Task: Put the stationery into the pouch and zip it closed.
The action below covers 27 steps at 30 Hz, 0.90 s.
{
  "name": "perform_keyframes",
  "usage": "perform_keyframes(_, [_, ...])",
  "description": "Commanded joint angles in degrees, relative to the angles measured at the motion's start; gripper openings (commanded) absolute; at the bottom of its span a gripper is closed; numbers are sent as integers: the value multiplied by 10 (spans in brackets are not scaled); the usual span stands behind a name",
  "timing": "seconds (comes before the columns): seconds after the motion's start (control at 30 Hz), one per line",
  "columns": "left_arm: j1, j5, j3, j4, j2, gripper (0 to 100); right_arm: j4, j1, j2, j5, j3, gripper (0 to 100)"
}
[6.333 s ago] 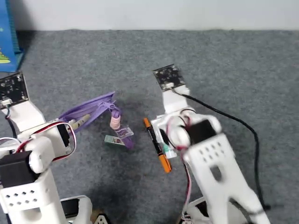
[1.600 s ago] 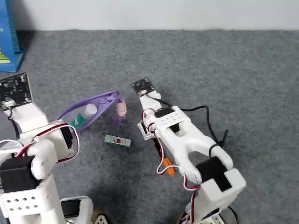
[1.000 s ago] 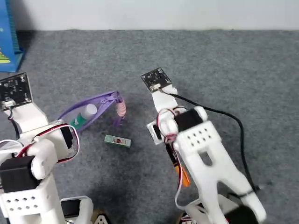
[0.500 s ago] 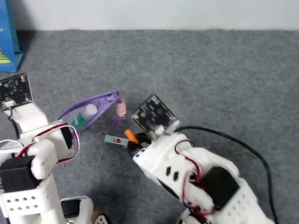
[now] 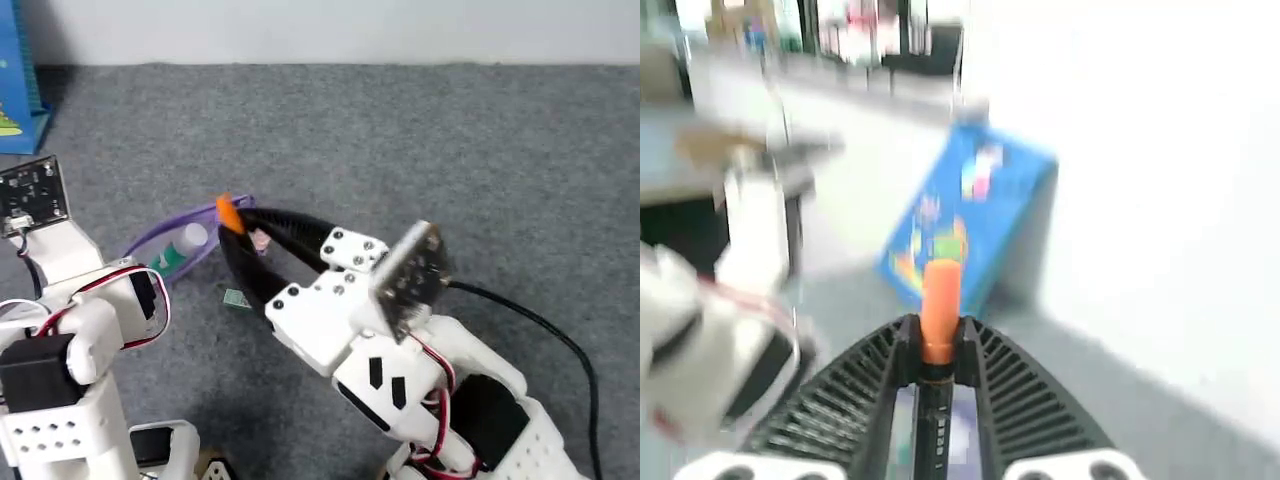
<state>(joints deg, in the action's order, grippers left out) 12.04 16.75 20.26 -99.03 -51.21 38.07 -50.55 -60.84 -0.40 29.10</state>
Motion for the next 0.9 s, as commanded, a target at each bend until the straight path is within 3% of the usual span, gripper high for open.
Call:
perform_keyframes(0.0, [-1, -6, -4, -10, 10, 12, -153, -4, -11, -6, 23, 8])
perform_keyframes(0.2, [2, -6, -4, -10, 10, 12, -428, -3, -10, -3, 135, 8])
perform_keyframes(0.4, [2, -6, -4, -10, 10, 12, -625, 0, -5, -1, 225, 8])
perform_keyframes(0.87, [-1, -6, -4, -10, 10, 12, -671, 0, -4, -1, 312, 8])
